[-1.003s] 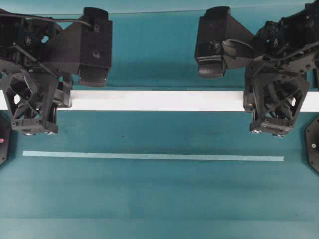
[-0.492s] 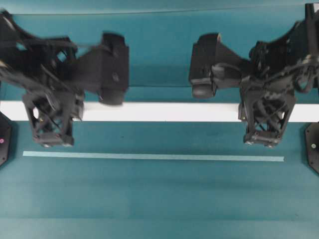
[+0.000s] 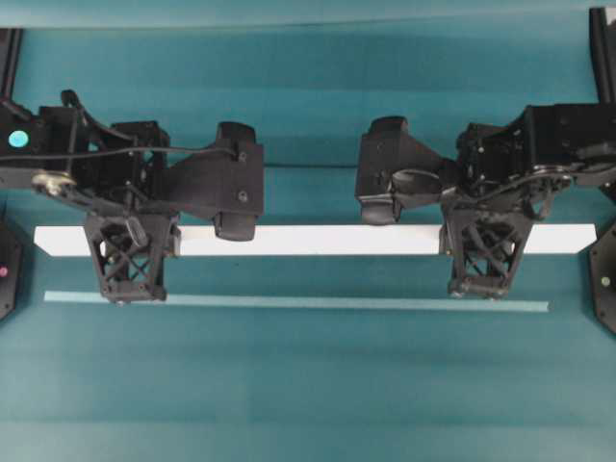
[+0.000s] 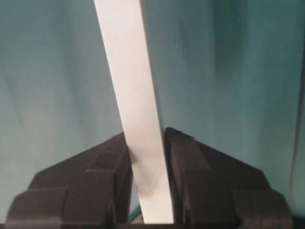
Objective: Lift a wooden board with both hands.
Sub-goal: 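Lower the held board with both grippers toward the front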
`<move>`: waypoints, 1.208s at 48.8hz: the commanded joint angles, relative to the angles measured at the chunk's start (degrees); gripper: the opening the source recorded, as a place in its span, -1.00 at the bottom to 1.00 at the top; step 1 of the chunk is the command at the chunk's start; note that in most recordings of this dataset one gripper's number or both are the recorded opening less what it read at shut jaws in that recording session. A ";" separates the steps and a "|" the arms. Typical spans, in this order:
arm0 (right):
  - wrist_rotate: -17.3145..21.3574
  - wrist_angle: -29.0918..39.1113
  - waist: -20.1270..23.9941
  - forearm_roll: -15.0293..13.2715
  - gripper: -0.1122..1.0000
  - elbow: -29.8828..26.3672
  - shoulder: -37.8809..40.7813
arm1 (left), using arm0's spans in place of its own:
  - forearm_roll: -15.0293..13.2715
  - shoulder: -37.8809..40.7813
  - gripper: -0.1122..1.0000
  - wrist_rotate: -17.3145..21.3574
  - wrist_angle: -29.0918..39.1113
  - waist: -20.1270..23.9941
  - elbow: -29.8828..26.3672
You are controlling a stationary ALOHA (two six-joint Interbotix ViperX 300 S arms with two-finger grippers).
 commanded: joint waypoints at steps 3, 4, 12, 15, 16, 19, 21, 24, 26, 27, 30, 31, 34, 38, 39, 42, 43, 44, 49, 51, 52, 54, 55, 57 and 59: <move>-0.26 -2.81 -0.18 -0.18 -0.42 1.67 0.44 | -0.09 -0.35 -0.49 -0.18 -3.34 0.18 2.29; -0.35 -3.25 -0.18 -0.18 -0.42 1.93 0.53 | -0.09 -0.26 -0.49 -0.09 -3.60 0.26 2.81; -1.32 -7.12 -0.18 -0.18 -0.42 4.66 1.67 | -0.09 0.70 -0.49 -0.18 -6.15 0.35 5.71; -1.58 -8.53 -0.18 0.09 -0.42 5.45 2.29 | -0.09 1.05 -0.49 -0.18 -7.12 0.35 6.59; -1.67 -9.05 -0.18 0.09 -0.42 5.71 2.55 | -0.09 1.23 -0.49 -0.09 -7.47 0.26 6.86; -1.76 -10.37 0.09 0.09 -0.42 6.33 3.08 | -0.09 1.67 -0.49 0.00 -8.79 0.26 7.65; -1.85 -11.43 0.18 0.18 -0.42 6.77 3.60 | -0.09 2.02 -0.49 0.00 -9.58 0.26 8.17; -2.02 -12.66 0.35 0.18 -0.42 7.47 4.31 | -0.09 2.55 -0.49 -0.09 -11.16 0.26 9.14; -2.20 -13.45 0.53 0.18 -0.42 7.82 4.75 | -0.09 2.81 -0.49 -0.09 -12.13 0.18 9.67; -2.29 -13.80 0.62 0.09 -0.42 8.09 4.92 | -0.09 2.90 -0.49 -0.09 -12.57 0.26 9.93; -2.64 -15.38 0.79 0.18 -0.42 8.96 5.71 | -0.09 3.34 -0.49 -0.09 -14.06 0.26 10.72; -2.72 -15.82 0.88 0.18 -0.42 9.32 5.89 | -0.09 3.43 -0.49 -0.09 -14.50 0.26 10.99; -2.72 -17.23 1.14 0.18 -0.42 9.84 6.50 | -0.09 3.78 -0.49 -0.09 -15.82 0.26 11.69; -2.72 -19.34 1.41 0.26 -0.42 10.81 7.12 | -0.09 4.31 -0.49 -0.09 -17.31 0.35 12.74; -2.72 -19.86 1.49 0.26 -0.42 10.99 7.21 | -0.09 4.39 -0.49 -0.09 -17.67 0.35 13.01; -2.72 -21.18 1.76 0.35 -0.42 11.60 7.73 | -0.09 4.83 -0.49 -0.09 -19.07 0.26 13.97; -2.72 -21.53 1.76 0.35 -0.42 11.87 7.82 | -0.09 5.01 -0.49 -0.09 -19.51 0.18 14.24; -2.72 -21.97 1.85 0.35 -0.42 12.13 8.00 | -0.09 5.10 -0.49 -0.09 -20.13 0.18 14.50; -2.72 -23.82 2.02 0.35 -0.42 13.36 8.61 | -0.09 5.71 -0.49 -0.18 -22.41 0.18 15.64; -2.72 -24.43 2.11 0.35 -0.42 13.71 8.79 | -0.09 5.98 -0.49 -0.18 -22.94 0.18 15.91; -2.72 -24.79 2.11 0.44 -0.42 13.89 8.88 | -0.09 6.24 -0.49 -0.09 -22.94 0.18 16.08; -2.72 -25.49 2.11 0.35 -0.42 14.15 9.05 | -0.09 6.59 -0.49 -0.18 -23.20 0.18 16.44; -2.72 -25.84 2.20 0.44 -0.42 14.33 9.14 | -0.09 6.68 -0.49 -0.09 -23.38 0.18 16.52; -2.72 -26.72 2.20 0.44 -0.42 14.50 9.32 | -0.09 7.03 -0.49 -0.09 -23.82 0.18 16.88; -2.72 -27.42 2.20 0.44 -0.42 14.77 9.49 | -0.09 7.38 -0.49 -0.09 -24.35 0.18 17.31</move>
